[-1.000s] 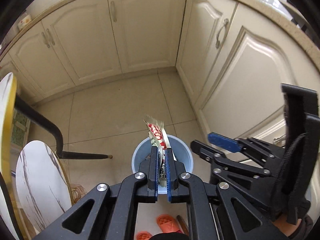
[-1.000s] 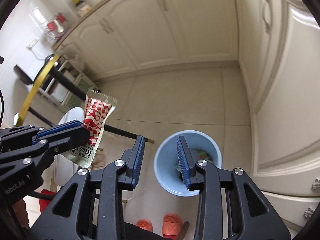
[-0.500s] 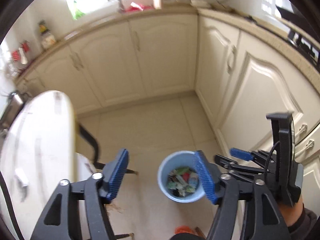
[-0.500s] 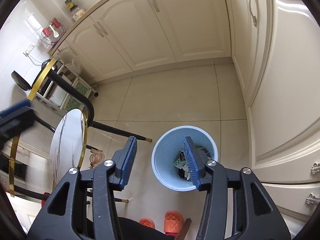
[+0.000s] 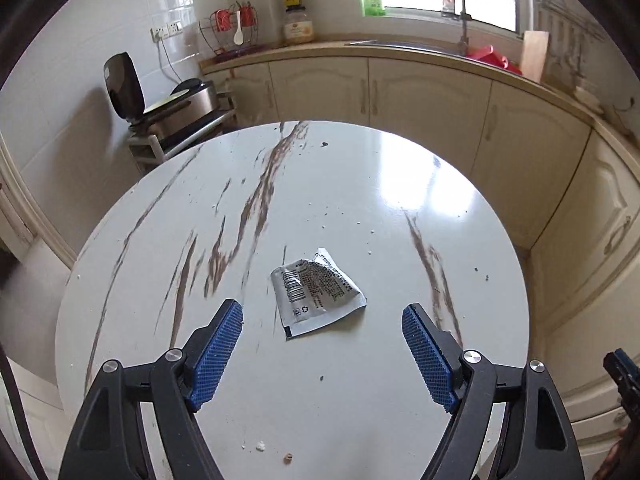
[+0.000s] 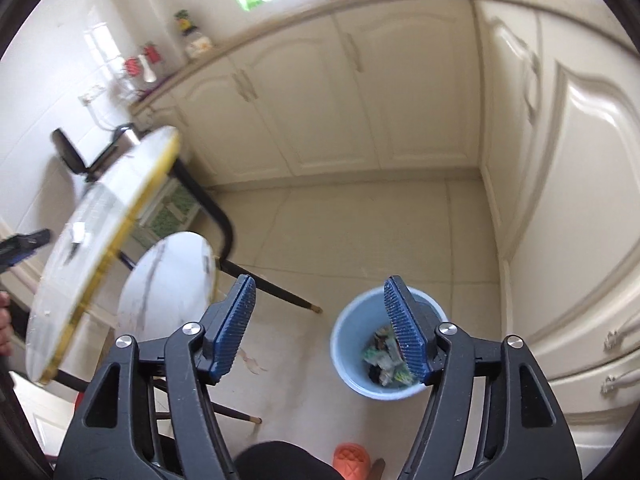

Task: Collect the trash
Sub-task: 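Move both tools back and lower the left tool to the silver wrapper, then grasp the silver wrapper with the left tool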

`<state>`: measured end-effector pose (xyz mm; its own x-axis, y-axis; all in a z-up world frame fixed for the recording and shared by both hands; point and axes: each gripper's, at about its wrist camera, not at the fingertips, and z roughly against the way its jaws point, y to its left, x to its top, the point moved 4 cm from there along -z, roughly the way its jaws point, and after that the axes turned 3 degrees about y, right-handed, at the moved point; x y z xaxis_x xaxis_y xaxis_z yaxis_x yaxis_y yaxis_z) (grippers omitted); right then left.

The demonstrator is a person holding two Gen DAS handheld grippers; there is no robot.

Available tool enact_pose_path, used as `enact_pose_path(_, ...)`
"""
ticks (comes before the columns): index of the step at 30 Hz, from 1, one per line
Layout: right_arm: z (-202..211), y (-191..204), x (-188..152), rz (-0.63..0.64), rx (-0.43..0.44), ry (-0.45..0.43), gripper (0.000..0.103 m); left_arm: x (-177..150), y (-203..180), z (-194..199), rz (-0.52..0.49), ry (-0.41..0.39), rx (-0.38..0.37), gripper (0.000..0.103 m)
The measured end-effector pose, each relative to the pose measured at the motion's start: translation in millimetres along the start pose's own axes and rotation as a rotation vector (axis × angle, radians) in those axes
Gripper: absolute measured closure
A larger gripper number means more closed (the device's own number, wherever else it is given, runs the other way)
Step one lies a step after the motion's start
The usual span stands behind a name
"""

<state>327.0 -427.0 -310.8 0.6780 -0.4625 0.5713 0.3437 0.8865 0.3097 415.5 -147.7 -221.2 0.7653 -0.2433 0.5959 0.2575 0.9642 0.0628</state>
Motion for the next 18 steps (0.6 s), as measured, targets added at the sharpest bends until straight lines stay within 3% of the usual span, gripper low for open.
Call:
enact_pose_path(4, 12, 72, 17, 0.119, 0.109, -0.05, 0.023, 0, 5, -27, 0.048, 0.044, -0.044, 0.025)
enact_pose_path(6, 10, 105, 22, 0.182, 0.148, -0.057, 0.023, 2, 6, -41, 0.052, 0.07, -0.06, 0.027)
enact_pose_path(10, -3, 144, 26, 0.243, 0.159, -0.047, 0.023, 16, 19, -60, 0.057, 0.088, -0.074, 0.029)
enact_pose_path(11, -8, 148, 26, 0.245, 0.161, -0.04, 0.023, 22, 28, -65, 0.057, 0.095, -0.079, 0.043)
enact_pose_path(14, -16, 150, 25, 0.243, 0.156, -0.032, 0.023, 27, 29, -62, 0.043, 0.083, -0.105, 0.064)
enact_pose_path(16, -20, 151, 26, 0.235, 0.146, -0.028, 0.023, 26, 26, -57, 0.001, 0.062, -0.118, 0.091)
enact_pose_path(18, -22, 144, 26, 0.225, 0.138, -0.029, 0.023, 21, 23, -51, -0.022, 0.055, -0.11, 0.097)
